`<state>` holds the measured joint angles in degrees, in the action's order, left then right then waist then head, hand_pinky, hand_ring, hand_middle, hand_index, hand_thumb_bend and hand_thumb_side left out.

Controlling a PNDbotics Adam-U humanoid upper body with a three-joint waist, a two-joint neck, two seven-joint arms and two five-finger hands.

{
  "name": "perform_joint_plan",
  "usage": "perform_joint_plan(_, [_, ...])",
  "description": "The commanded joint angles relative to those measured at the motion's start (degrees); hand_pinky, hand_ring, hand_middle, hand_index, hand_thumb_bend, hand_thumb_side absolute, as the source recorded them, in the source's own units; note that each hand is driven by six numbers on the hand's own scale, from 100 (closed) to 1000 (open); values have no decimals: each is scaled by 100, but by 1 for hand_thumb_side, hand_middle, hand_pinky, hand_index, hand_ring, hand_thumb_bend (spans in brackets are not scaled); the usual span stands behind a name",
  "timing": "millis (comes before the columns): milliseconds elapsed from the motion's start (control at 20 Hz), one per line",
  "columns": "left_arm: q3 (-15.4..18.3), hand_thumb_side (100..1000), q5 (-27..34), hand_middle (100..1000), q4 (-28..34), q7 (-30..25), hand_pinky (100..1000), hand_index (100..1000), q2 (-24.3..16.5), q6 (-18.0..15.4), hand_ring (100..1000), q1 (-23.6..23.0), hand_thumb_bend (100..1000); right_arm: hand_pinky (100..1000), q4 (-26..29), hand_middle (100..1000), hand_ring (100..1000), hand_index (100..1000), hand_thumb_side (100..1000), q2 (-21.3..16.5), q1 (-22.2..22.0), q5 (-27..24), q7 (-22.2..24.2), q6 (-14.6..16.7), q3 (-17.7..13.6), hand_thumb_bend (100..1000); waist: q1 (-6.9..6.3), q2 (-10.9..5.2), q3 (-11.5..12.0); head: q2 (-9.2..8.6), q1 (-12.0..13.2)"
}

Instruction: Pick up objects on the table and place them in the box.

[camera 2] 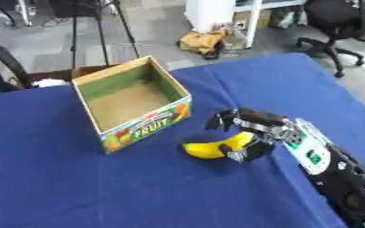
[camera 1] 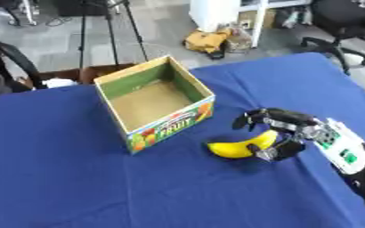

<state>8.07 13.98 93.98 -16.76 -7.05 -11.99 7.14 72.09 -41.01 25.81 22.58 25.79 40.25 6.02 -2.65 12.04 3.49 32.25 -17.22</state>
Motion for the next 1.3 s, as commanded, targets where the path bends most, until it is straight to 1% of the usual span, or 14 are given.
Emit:
perform_joint_plan(50, [-1,1000,-31,482,72,-19,486,523,-58,-13,735,35,249,652,-104,812,795,866,201,-104,109,164,739,843,-74,100,17,-64,-9,40,-6])
perform_joint_plan(1050, [13,1000,-30,481,79,-8,486,522,-66,4,735,62,250,665,-310,808,795,870,210,-23,64,790,456,989,-31,100,43,-59,-49,29,7])
perform_joint_plan(1300, [10,1000,-26,481,81,-10,486,522,-67,2,735,64,250,666,-333,806,795,870,211,-4,76,879,418,1019,-13,100,38,-61,-50,32,0])
